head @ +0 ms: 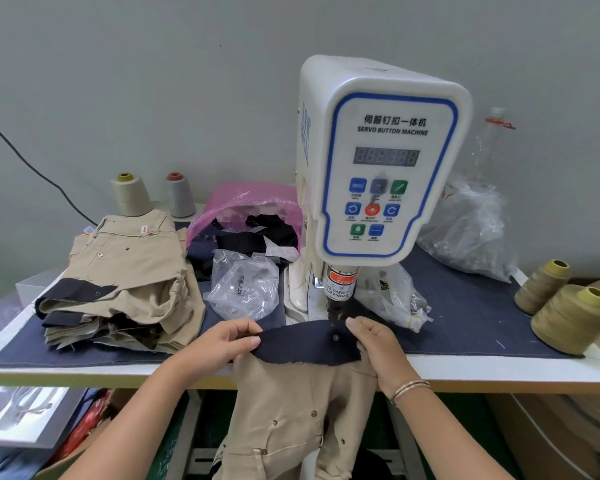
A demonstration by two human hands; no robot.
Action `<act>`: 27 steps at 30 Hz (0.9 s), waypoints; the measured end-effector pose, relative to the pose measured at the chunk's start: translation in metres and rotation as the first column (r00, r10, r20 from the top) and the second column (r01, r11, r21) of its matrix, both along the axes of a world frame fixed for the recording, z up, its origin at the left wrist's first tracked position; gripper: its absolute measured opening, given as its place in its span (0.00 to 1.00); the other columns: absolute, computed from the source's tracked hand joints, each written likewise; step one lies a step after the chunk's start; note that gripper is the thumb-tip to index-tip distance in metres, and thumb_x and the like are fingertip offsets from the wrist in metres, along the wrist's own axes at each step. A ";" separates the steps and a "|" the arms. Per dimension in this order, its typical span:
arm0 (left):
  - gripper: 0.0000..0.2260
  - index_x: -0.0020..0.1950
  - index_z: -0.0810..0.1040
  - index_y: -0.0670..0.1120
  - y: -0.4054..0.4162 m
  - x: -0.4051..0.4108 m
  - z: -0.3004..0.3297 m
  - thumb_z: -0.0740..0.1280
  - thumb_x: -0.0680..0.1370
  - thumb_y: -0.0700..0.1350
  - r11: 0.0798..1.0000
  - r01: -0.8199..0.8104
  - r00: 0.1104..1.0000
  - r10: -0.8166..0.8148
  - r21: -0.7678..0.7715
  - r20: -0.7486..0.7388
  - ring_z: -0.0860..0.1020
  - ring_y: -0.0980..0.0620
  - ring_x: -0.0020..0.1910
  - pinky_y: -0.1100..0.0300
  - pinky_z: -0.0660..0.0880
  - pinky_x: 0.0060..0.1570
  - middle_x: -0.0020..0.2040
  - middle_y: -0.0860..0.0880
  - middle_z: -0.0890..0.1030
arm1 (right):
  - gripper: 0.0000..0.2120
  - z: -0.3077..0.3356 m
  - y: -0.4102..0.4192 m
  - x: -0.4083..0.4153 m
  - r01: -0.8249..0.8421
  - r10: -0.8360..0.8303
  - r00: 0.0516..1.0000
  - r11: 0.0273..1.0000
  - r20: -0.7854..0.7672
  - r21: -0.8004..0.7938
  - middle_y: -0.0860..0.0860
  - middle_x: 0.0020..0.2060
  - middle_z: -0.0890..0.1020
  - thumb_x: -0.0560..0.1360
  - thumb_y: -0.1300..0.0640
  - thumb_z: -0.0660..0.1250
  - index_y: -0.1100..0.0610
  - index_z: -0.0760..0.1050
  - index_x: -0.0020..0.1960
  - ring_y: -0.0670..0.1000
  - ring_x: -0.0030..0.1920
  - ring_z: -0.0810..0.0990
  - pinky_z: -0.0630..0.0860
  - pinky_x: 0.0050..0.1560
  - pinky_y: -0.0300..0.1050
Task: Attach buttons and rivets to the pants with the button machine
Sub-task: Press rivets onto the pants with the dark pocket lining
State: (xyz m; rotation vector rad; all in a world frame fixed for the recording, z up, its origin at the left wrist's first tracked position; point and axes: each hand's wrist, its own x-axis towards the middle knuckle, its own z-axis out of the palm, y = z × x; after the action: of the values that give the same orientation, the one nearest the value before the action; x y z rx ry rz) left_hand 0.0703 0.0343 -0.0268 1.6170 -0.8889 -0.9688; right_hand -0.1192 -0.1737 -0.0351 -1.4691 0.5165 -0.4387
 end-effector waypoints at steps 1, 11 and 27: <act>0.06 0.43 0.77 0.49 0.000 -0.001 0.001 0.65 0.79 0.42 0.998 0.034 0.989 -0.041 0.047 0.143 0.72 0.60 0.37 0.66 0.69 0.39 0.36 0.57 0.76 | 0.17 0.001 0.001 -0.007 0.006 -0.006 1.000 1.000 0.009 0.016 0.48 0.31 0.77 0.78 0.57 0.63 0.51 0.78 0.31 0.45 0.37 0.74 0.70 0.43 0.42; 0.08 0.39 0.73 0.50 -0.013 -0.021 0.003 0.66 0.77 0.48 0.989 0.147 0.980 -0.144 -0.012 0.139 0.66 0.57 0.32 0.66 0.63 0.33 0.33 0.55 0.71 | 0.14 0.022 -0.017 -0.052 -0.038 -0.028 0.972 0.961 -0.234 -0.273 0.47 0.29 0.74 0.77 0.53 0.65 0.53 0.76 0.33 0.43 0.34 0.72 0.69 0.37 0.31; 0.08 0.36 0.77 0.56 -0.021 -0.022 0.005 0.67 0.76 0.48 0.975 0.212 0.977 -0.213 0.069 -0.001 0.69 0.62 0.32 0.72 0.66 0.34 0.34 0.58 0.75 | 0.15 0.070 -0.095 0.055 -0.476 -0.525 0.394 0.586 -0.755 -0.656 0.54 0.58 0.78 0.77 0.55 0.62 0.58 0.74 0.62 0.56 0.58 0.77 0.73 0.58 0.47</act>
State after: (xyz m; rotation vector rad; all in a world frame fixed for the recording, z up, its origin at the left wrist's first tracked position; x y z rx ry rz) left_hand 0.0483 0.0131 -0.0217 1.6062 -1.0595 -1.1540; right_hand -0.0643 -0.2687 0.0346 -2.6668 1.4089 0.3256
